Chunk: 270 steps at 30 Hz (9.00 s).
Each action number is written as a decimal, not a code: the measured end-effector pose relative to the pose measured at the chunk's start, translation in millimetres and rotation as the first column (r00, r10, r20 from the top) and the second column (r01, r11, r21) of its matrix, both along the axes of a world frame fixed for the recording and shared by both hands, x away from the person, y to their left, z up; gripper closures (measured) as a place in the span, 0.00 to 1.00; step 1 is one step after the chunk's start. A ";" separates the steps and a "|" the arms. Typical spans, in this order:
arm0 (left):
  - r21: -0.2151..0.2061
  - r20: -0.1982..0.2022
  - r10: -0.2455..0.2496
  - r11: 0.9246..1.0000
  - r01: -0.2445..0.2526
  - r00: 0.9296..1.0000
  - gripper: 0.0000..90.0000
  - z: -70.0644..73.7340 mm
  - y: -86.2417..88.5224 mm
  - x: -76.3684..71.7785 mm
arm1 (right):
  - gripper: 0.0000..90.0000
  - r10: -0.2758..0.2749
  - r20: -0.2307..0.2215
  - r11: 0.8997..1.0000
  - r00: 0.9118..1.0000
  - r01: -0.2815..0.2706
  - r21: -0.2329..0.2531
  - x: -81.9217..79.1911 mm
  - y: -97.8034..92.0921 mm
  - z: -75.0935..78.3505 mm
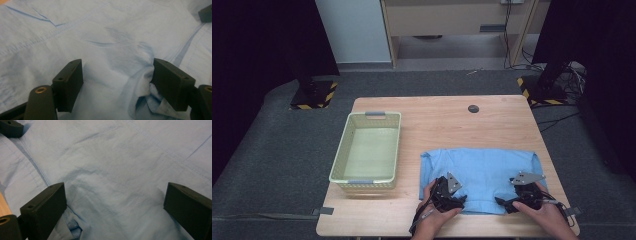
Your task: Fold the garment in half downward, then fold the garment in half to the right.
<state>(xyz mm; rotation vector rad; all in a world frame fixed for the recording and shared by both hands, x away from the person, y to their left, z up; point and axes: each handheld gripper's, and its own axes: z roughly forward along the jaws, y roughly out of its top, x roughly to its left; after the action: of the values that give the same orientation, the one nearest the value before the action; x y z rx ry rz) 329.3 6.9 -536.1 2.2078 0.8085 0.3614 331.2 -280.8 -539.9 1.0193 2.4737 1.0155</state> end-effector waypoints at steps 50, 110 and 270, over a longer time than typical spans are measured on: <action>-0.044 -0.027 -0.018 0.999 0.017 0.999 0.07 76.4 41.7 84.5 | 0.06 0.058 -0.024 0.996 0.998 -0.060 -0.064 11.8 66.0 74.4; 0.042 0.043 0.153 0.987 -0.154 0.987 0.13 34.9 55.8 107.5 | 0.18 0.235 0.048 0.972 0.971 -0.236 0.015 1.8 209.3 30.4; -0.178 0.127 0.121 0.979 -0.097 0.985 0.93 109.9 106.1 96.7 | 0.96 0.076 0.133 0.997 0.988 -0.075 -0.009 -21.8 245.3 104.0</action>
<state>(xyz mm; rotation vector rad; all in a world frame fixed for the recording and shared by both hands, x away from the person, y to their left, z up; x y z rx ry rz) 426.0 113.0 -426.2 1.9611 0.8550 0.4741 309.4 -35.4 -435.9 0.8336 2.4203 1.0648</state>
